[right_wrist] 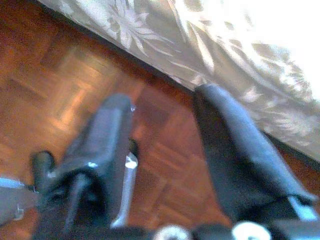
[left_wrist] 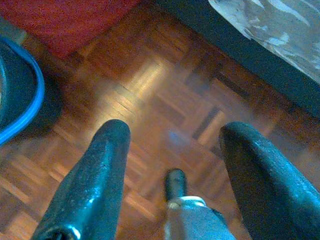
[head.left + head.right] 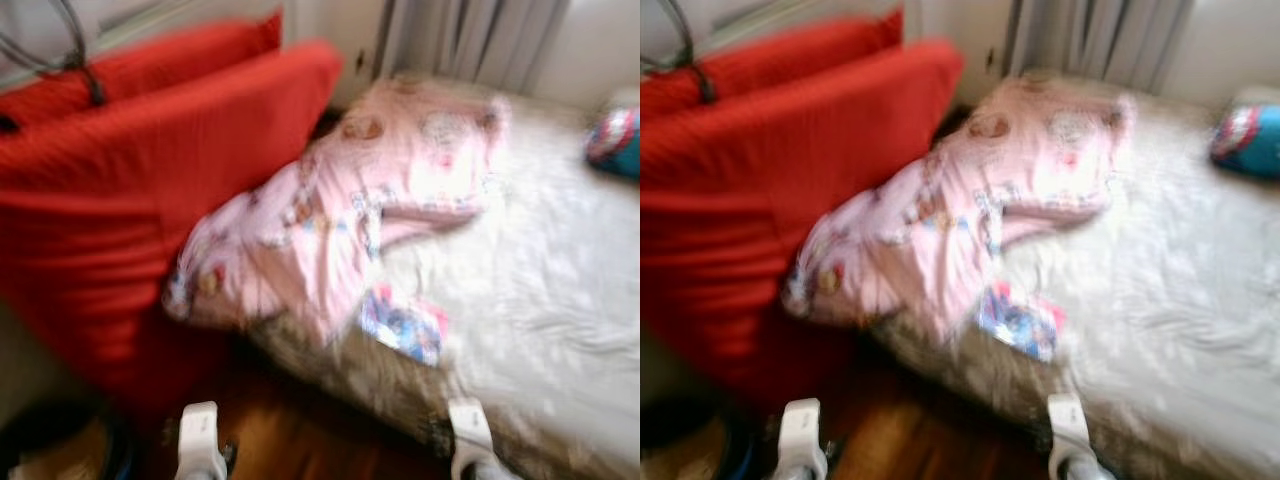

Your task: Clean up the room

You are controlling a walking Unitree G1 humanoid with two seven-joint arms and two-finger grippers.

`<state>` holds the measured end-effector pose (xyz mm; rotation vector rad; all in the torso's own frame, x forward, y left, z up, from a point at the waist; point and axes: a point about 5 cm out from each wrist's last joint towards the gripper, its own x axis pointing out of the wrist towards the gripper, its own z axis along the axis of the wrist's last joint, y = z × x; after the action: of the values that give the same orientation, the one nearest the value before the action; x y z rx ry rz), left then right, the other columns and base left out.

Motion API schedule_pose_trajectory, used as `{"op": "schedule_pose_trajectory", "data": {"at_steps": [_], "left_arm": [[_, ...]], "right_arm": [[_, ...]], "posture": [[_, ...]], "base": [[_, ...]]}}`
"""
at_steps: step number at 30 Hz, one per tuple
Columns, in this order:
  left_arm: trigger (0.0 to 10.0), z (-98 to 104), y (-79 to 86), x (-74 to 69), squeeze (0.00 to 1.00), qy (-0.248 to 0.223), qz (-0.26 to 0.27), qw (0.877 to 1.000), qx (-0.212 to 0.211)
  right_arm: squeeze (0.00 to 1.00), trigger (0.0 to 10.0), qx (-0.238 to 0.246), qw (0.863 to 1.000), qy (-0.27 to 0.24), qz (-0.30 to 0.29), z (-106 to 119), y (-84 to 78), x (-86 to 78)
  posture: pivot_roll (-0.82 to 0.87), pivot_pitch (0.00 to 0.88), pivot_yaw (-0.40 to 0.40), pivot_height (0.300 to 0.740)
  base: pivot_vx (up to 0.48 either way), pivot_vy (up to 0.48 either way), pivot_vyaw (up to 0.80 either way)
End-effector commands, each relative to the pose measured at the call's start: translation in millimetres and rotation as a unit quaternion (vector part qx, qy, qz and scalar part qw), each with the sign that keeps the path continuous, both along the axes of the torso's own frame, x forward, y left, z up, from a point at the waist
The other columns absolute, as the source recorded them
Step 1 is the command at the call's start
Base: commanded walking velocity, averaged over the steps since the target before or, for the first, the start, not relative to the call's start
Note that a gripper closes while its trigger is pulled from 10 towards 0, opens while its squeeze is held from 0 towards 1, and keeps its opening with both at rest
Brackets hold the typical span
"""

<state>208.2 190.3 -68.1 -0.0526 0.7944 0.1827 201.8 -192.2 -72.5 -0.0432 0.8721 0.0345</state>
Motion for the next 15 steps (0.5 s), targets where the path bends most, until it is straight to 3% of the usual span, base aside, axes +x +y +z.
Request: {"op": "schedule_pose_trajectory", "data": {"at_steps": [1, 6, 15], "left_arm": [[10.0, -14.4, 73.0, -65.9, 0.00, 0.084, 0.019, 0.996, 0.001], [10.0, -14.2, 73.0, -65.5, 0.00, 0.084, 0.020, 0.996, 0.001], [10.0, -13.5, 74.2, -64.5, 0.00, 0.080, 0.025, 0.996, 0.002]], "right_arm": [[0.00, 10.0, 0.089, 0.994, -0.003, -0.070, 4.8, 5.2, 11.1], [0.00, 10.0, 0.089, 0.994, -0.004, -0.070, 5.1, 5.0, 11.6], [0.00, 10.0, 0.093, 0.993, -0.011, -0.078, 5.9, 6.1, 13.0]], "posture": [[-0.10, 0.000, -0.012, 0.740], [-0.10, 0.000, -0.014, 0.740], [-0.10, 0.000, -0.005, 0.740]], "base": [[0.311, 0.000, 0.00], [0.313, 0.000, 0.00], [0.000, 0.000, 0.00]]}}
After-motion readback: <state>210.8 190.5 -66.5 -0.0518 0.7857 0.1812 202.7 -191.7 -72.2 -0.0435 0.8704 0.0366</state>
